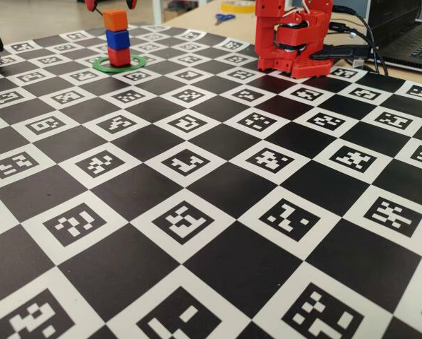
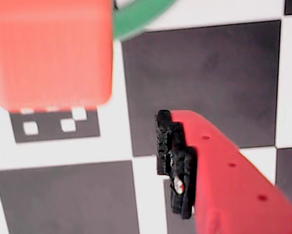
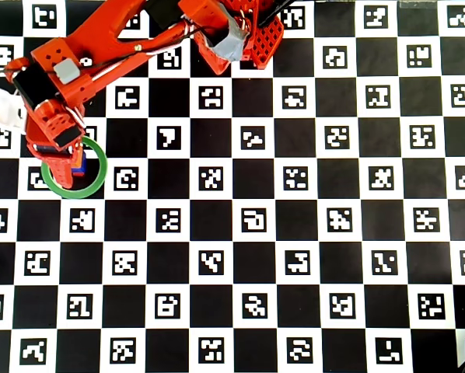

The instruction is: Grab the red cube then put it in the green circle then put the blue cube on top and finally the orange cube on top

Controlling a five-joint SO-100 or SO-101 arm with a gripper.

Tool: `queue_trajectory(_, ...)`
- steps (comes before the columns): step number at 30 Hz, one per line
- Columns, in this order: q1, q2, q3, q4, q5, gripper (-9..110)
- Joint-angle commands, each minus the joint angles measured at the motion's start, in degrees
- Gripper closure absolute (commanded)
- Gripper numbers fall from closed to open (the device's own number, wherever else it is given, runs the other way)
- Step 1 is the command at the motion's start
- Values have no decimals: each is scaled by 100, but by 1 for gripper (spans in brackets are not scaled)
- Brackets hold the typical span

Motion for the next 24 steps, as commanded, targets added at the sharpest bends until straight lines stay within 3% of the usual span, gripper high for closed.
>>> queue_trajectory(1, -211, 1362, 413, -316, 141, 63)
queue_trajectory(5, -554, 2109, 1125, -545, 246, 69)
queue_trajectory(13, -1547, 3489, 2646, -1169, 686, 95)
queue_trajectory(24, -3067, 5546, 5212, -2303, 562, 107)
